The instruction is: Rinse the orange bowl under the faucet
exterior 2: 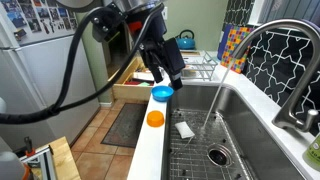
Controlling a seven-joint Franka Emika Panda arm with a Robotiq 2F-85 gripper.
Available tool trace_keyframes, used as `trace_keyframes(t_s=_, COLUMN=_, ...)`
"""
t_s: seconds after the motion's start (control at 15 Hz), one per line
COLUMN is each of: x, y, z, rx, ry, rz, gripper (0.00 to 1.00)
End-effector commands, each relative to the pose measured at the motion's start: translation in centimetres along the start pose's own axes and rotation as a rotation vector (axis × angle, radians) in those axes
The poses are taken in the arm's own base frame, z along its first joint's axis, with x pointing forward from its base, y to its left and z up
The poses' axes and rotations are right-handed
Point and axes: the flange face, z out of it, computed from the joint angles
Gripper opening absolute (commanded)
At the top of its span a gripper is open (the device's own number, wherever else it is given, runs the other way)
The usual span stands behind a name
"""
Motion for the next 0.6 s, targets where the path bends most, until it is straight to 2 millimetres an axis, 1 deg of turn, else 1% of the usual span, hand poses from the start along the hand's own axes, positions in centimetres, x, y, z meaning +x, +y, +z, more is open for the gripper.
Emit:
trace_keyframes(t_s=0.0, x=0.0, y=0.0, z=0.0, rx=0.000, ry=-0.001, rz=0.000, gripper=1.00)
trace_keyframes(t_s=0.07, x=0.6, y=-0.7, z=-0.2, rx=-0.004, ry=-0.001, rz=0.006, gripper=1.00)
trace_keyframes(t_s=0.2, x=3.1, y=-2.7, z=-1.0, rx=-0.051, ry=0.011, rz=0.091, gripper=1.00)
trace_keyframes(t_s=0.4, x=8.2, y=-6.9, z=-2.5, rx=-0.113, ry=0.075, rz=0.235, gripper=1.00)
trace_keyframes(t_s=0.53, x=11.7, y=-9.5, z=-2.7, rx=-0.158, ry=0.099, rz=0.324, gripper=1.00)
